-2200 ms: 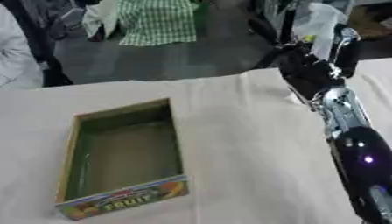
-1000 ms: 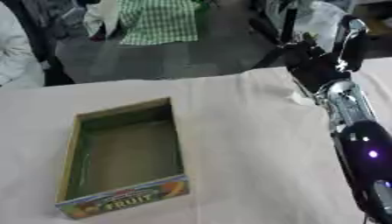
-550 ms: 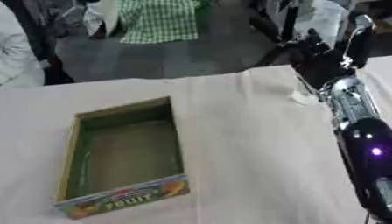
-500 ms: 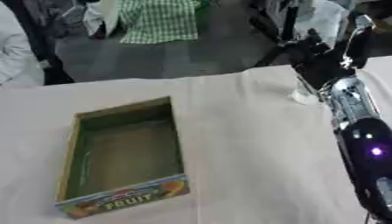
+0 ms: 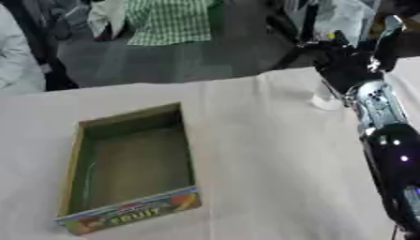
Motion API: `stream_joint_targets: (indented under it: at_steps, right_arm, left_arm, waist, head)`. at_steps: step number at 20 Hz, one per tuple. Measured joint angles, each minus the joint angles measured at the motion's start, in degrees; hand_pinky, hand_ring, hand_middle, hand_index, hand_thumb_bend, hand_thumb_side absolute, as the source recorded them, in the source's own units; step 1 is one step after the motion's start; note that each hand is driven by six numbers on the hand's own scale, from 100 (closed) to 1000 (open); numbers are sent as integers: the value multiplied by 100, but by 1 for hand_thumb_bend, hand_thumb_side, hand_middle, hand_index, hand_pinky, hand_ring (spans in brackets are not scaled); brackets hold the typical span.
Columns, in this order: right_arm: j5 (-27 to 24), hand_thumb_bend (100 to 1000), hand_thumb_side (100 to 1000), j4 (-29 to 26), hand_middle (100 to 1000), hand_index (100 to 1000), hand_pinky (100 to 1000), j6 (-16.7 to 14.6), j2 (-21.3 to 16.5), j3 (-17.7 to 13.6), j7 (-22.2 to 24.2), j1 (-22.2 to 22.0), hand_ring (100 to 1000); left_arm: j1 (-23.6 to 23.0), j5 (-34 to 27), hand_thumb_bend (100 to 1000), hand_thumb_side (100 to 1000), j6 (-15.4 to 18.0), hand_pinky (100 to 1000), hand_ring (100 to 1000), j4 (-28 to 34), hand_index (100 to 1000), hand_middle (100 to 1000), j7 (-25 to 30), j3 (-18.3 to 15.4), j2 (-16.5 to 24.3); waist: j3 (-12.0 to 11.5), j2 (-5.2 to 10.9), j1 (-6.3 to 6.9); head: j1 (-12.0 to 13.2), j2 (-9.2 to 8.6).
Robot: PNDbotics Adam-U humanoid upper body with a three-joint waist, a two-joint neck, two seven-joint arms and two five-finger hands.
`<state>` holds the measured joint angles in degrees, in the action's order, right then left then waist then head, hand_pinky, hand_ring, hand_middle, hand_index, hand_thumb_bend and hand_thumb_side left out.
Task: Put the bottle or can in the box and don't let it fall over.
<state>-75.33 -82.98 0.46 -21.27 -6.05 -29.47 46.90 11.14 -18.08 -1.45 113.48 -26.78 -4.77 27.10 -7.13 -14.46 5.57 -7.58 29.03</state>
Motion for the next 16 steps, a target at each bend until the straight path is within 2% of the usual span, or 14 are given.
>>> stream_joint_targets:
  at_steps: [16]
  right_arm:
    - [-3, 280, 903, 227, 266, 972, 100, -58, -70, -94, 61, 154, 100]
  left_arm:
    - [0, 13, 826, 625, 6, 828, 863, 0, 822, 802, 23, 6, -44]
  waist:
    - [-38, -37, 32]
  head:
    - [-15, -97]
